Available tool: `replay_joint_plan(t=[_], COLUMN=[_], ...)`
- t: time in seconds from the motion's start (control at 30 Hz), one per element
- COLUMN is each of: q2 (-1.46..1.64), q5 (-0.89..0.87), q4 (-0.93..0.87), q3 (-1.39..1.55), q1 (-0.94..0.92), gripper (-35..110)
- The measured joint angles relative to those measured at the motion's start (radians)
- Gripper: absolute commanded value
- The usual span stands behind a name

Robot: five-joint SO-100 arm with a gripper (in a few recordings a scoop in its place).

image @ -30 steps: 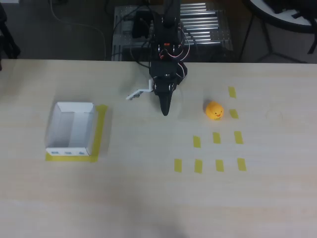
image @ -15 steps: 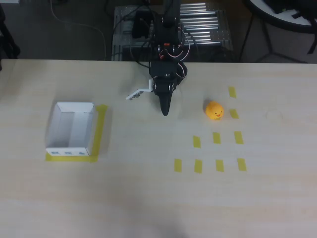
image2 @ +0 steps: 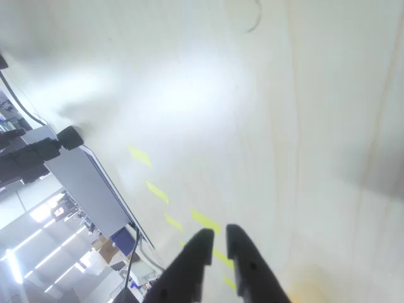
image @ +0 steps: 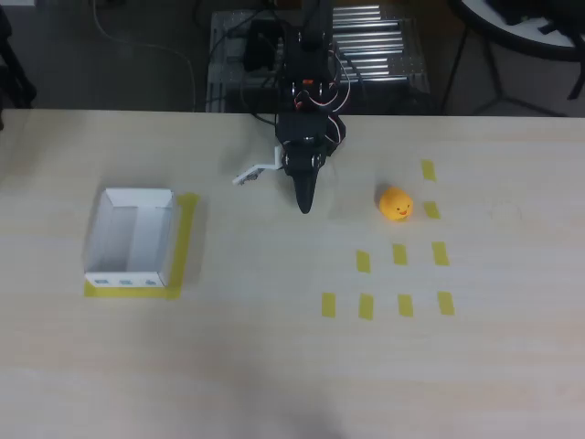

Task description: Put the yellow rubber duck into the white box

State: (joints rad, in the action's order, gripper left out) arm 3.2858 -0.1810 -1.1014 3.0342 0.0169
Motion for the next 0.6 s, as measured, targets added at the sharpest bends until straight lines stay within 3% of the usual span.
replay_joint_plan(t=[0.6], q2=[0.0], q5=[0.0], q4=[0.0], q3=[0.0], q1=[0.0], gripper=[0])
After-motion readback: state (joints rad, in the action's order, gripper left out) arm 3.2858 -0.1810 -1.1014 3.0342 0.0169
